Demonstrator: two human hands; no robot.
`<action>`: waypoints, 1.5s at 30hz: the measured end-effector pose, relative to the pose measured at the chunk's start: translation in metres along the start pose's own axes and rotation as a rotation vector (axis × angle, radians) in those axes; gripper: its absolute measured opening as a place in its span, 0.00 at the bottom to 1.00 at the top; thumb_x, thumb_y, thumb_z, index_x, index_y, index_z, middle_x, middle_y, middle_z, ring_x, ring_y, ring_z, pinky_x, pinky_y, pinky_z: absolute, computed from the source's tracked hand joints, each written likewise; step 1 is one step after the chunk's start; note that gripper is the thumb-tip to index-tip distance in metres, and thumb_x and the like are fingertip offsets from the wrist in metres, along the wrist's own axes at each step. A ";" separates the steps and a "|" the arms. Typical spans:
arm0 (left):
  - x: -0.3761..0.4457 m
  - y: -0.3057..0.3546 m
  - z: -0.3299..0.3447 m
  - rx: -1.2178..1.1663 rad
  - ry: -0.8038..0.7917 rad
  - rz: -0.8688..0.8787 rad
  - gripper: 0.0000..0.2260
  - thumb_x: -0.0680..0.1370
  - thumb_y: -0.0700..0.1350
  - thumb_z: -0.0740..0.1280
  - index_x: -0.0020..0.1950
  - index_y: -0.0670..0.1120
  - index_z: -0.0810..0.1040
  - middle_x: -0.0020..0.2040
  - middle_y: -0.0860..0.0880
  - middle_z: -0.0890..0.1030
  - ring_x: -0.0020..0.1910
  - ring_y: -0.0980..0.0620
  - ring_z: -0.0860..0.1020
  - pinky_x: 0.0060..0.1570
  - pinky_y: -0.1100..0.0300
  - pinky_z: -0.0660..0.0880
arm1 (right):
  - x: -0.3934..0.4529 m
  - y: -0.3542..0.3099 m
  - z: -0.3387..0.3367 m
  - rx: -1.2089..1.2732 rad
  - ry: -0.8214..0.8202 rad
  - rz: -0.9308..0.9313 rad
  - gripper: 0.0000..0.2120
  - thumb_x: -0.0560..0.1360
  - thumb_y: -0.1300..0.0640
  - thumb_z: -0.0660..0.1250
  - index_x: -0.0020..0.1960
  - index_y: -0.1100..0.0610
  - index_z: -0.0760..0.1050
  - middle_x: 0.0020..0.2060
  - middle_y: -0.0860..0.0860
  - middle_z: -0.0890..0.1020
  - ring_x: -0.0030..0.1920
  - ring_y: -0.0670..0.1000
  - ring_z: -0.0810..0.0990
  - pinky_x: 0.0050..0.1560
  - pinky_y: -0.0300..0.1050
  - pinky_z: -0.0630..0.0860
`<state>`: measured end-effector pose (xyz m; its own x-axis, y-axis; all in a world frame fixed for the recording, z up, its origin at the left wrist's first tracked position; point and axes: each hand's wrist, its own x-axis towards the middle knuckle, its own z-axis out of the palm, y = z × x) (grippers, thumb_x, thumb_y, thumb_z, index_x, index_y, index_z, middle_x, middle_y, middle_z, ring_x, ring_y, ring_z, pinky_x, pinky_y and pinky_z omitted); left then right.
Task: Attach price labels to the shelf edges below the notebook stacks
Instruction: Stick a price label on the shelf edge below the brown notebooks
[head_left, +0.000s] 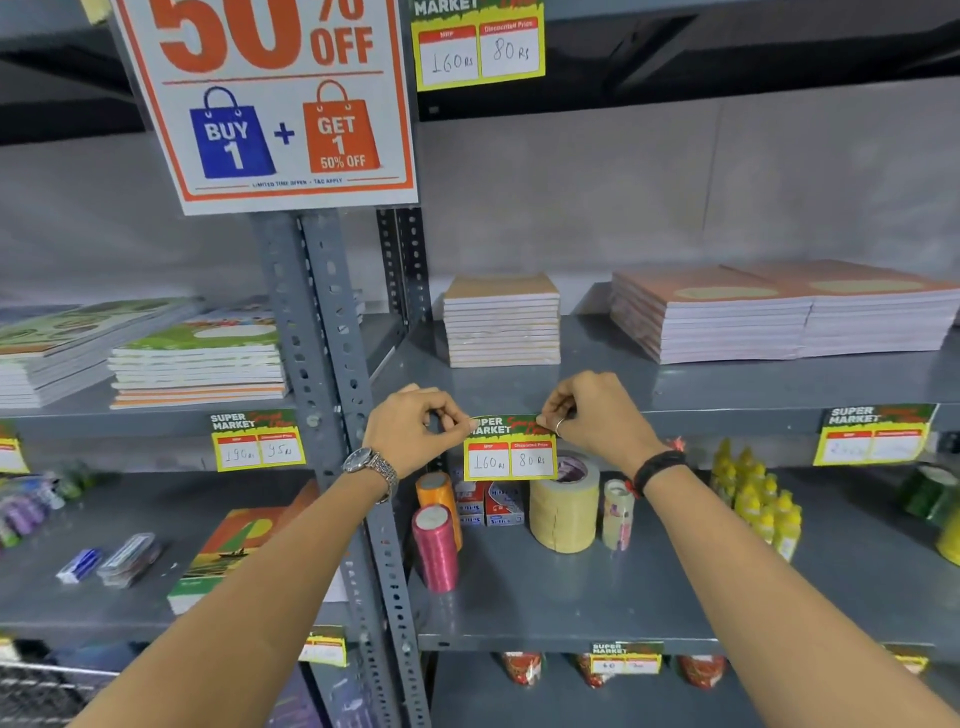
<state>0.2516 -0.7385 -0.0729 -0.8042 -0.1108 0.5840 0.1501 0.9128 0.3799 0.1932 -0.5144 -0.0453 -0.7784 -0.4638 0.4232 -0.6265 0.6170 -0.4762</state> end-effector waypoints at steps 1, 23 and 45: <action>0.001 0.000 0.000 0.005 0.001 -0.001 0.07 0.67 0.58 0.72 0.34 0.56 0.79 0.32 0.58 0.79 0.37 0.60 0.72 0.30 0.63 0.66 | 0.000 0.000 0.000 -0.004 0.001 0.000 0.02 0.70 0.61 0.72 0.40 0.59 0.83 0.38 0.54 0.85 0.37 0.48 0.80 0.43 0.41 0.79; 0.001 0.017 0.018 0.289 -0.092 0.300 0.25 0.78 0.59 0.46 0.72 0.53 0.63 0.74 0.49 0.65 0.73 0.48 0.61 0.72 0.51 0.55 | -0.007 -0.008 0.015 -0.056 0.063 0.023 0.37 0.67 0.34 0.66 0.65 0.58 0.68 0.64 0.57 0.76 0.68 0.57 0.70 0.71 0.59 0.61; 0.009 0.007 0.014 0.164 -0.267 0.213 0.23 0.77 0.57 0.55 0.70 0.52 0.66 0.72 0.54 0.67 0.71 0.53 0.64 0.71 0.55 0.60 | 0.010 0.014 -0.003 -0.125 -0.258 0.050 0.30 0.69 0.48 0.71 0.70 0.49 0.67 0.69 0.48 0.72 0.70 0.52 0.69 0.68 0.48 0.65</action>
<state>0.2375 -0.7271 -0.0749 -0.8896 0.1753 0.4217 0.2537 0.9575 0.1371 0.1768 -0.5082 -0.0451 -0.8026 -0.5676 0.1835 -0.5899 0.7093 -0.3859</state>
